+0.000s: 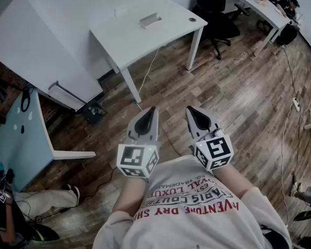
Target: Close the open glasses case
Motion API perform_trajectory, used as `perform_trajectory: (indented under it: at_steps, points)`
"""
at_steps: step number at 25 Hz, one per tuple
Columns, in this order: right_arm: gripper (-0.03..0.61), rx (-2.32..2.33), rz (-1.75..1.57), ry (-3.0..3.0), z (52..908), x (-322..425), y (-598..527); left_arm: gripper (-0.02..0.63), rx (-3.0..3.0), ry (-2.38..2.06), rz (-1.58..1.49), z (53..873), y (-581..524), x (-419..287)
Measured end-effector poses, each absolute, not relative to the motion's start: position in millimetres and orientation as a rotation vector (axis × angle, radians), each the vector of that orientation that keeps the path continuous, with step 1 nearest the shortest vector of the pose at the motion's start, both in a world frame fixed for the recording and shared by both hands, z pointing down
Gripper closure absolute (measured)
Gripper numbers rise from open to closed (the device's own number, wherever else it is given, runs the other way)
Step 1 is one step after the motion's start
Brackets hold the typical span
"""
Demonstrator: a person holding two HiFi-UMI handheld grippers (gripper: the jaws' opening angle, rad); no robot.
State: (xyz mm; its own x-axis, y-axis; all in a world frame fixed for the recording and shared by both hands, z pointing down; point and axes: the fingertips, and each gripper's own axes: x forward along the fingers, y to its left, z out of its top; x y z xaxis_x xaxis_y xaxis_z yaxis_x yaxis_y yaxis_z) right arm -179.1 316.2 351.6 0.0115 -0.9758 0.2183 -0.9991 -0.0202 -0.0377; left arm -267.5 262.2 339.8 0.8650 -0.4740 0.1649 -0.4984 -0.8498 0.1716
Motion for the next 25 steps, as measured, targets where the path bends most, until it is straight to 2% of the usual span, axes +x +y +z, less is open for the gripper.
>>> perform_trajectory:
  at_steps: [13, 25]
  points:
    - [0.566, 2.147, 0.337, -2.105, 362.9, -181.1, 302.6, 0.615, 2.799, -0.731, 0.195, 355.2, 250.5, -273.9]
    - [0.566, 2.192, 0.433, -2.03, 382.6, -133.2, 307.2, 0.615, 2.751, -0.702, 0.257, 376.4, 248.1, -237.7]
